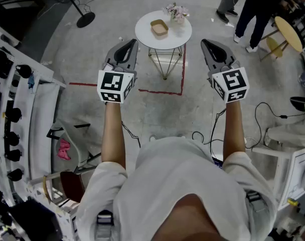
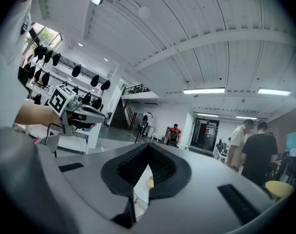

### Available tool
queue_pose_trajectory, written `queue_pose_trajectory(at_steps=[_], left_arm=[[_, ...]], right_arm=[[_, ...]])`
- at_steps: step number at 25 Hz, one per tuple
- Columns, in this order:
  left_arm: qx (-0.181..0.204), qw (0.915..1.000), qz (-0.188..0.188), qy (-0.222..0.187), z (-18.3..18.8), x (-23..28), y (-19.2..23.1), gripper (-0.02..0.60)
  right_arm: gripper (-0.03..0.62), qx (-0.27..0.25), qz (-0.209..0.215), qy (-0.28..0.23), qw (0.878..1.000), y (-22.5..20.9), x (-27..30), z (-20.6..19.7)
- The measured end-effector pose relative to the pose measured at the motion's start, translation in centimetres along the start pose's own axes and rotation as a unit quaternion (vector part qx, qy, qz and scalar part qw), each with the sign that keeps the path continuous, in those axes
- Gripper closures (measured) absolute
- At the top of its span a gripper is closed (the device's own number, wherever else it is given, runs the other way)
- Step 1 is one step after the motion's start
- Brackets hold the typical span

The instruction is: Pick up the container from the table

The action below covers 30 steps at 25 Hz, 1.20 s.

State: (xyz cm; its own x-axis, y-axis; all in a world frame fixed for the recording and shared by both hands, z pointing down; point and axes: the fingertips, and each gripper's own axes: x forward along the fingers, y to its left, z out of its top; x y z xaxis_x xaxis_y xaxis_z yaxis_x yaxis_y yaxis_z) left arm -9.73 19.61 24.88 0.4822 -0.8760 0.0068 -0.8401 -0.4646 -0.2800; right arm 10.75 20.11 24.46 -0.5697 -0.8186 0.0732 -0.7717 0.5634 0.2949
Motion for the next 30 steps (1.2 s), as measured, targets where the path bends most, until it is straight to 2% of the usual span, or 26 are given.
queue_pose_trajectory(at_steps=[7,14,20,24,30], left_arm=[[0.004,1.0,-0.004,-0.002,0.2,2.2,-3.3,0.571],[0.01,0.9999,0.006,0.006,0.1,6.2,-5.5,0.571],[0.018,0.9997,0.018,0.004,-0.9,9.2,-3.1,0.571],[0.036,0.9991,0.003,0.022,-4.8,12.5,-0.2,0.571],[0.057,0.9974,-0.037,0.023,-9.6,19.7,7.4,0.571]], right_arm=[[0.579,0.038,-0.015,-0.007,0.999,-4.3,-0.9,-1.9],[0.579,0.045,0.019,-0.003,0.999,-7.6,-0.4,-4.3],[0.579,0.025,0.023,-0.011,0.999,-8.5,3.2,-5.1],[0.579,0.026,0.03,0.02,0.999,-8.4,8.5,-8.2],[0.58,0.011,0.036,0.051,0.998,-8.9,19.4,-10.2]])
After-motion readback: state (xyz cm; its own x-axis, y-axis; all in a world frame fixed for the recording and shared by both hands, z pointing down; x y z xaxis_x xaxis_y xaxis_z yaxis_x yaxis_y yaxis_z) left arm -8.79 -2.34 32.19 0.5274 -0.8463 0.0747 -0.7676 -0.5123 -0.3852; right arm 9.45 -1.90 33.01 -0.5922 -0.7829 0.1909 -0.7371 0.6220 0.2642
